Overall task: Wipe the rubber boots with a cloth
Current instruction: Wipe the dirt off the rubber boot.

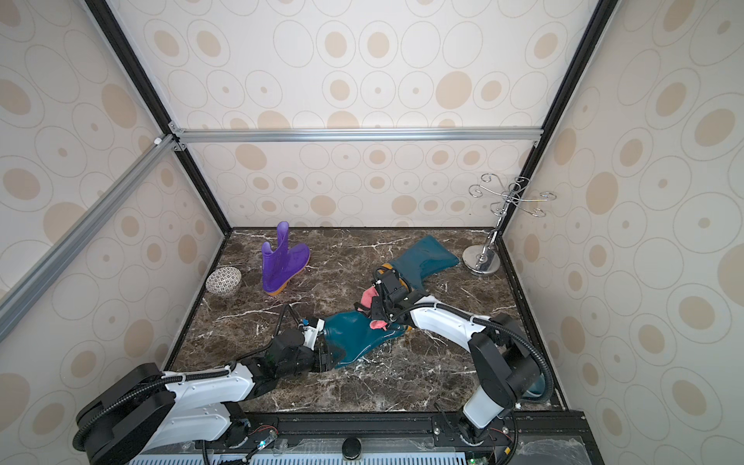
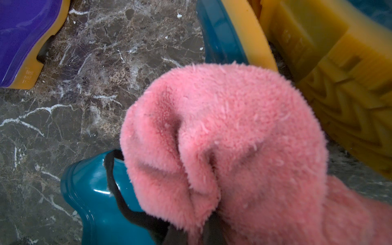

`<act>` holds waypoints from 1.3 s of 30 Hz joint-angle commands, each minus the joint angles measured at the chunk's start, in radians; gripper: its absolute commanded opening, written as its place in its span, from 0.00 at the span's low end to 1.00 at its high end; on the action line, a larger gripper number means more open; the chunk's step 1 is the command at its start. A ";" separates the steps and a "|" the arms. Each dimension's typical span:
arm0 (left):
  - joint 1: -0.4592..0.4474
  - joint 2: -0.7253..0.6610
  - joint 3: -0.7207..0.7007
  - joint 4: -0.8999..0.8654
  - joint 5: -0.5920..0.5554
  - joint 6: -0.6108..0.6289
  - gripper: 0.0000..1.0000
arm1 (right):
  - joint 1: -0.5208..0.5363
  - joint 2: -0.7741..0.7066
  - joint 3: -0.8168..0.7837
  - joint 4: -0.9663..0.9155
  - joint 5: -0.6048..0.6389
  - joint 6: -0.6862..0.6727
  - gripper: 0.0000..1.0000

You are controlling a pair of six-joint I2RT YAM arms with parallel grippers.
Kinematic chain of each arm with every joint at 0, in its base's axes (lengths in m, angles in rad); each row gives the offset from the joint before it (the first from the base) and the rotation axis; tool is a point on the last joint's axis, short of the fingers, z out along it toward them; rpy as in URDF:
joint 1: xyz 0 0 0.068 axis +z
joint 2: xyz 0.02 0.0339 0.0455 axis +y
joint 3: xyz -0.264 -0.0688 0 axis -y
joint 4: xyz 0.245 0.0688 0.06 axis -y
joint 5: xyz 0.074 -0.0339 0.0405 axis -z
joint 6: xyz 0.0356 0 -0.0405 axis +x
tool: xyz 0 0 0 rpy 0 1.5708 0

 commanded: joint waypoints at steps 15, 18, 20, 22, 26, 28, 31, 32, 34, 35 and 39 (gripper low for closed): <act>-0.001 0.047 -0.030 0.140 -0.006 -0.011 0.00 | 0.003 -0.049 -0.026 -0.028 0.018 0.002 0.00; 0.012 -0.010 -0.051 0.075 -0.027 0.007 0.00 | -0.012 -0.020 0.015 -0.059 -0.026 -0.029 0.00; 0.025 -0.052 -0.069 0.018 -0.041 0.017 0.00 | -0.006 0.007 0.052 -0.089 -0.113 -0.048 0.00; 0.048 -0.095 -0.098 -0.016 -0.041 0.018 0.00 | 0.034 0.003 0.041 -0.063 -0.171 -0.055 0.00; 0.069 -0.136 -0.128 -0.039 -0.044 0.041 0.00 | 0.156 -0.012 -0.016 0.036 -0.225 -0.097 0.00; 0.070 -0.121 -0.131 -0.029 -0.036 0.057 0.00 | 0.195 0.043 0.012 0.076 -0.298 -0.090 0.00; 0.070 -0.092 -0.142 0.019 -0.016 0.054 0.00 | 0.203 0.138 0.085 0.117 -0.341 -0.040 0.00; 0.069 -0.086 -0.147 0.028 -0.012 0.053 0.00 | 0.203 0.162 0.104 0.140 -0.337 -0.038 0.00; 0.070 -0.084 -0.160 0.034 -0.007 0.054 0.00 | 0.202 0.236 0.179 0.144 -0.346 -0.022 0.00; 0.070 -0.090 -0.167 0.034 -0.011 0.054 0.00 | 0.203 0.269 0.218 0.131 -0.358 -0.018 0.00; 0.069 -0.132 -0.195 0.030 -0.025 0.042 0.00 | 0.187 0.351 0.287 0.140 -0.251 0.010 0.00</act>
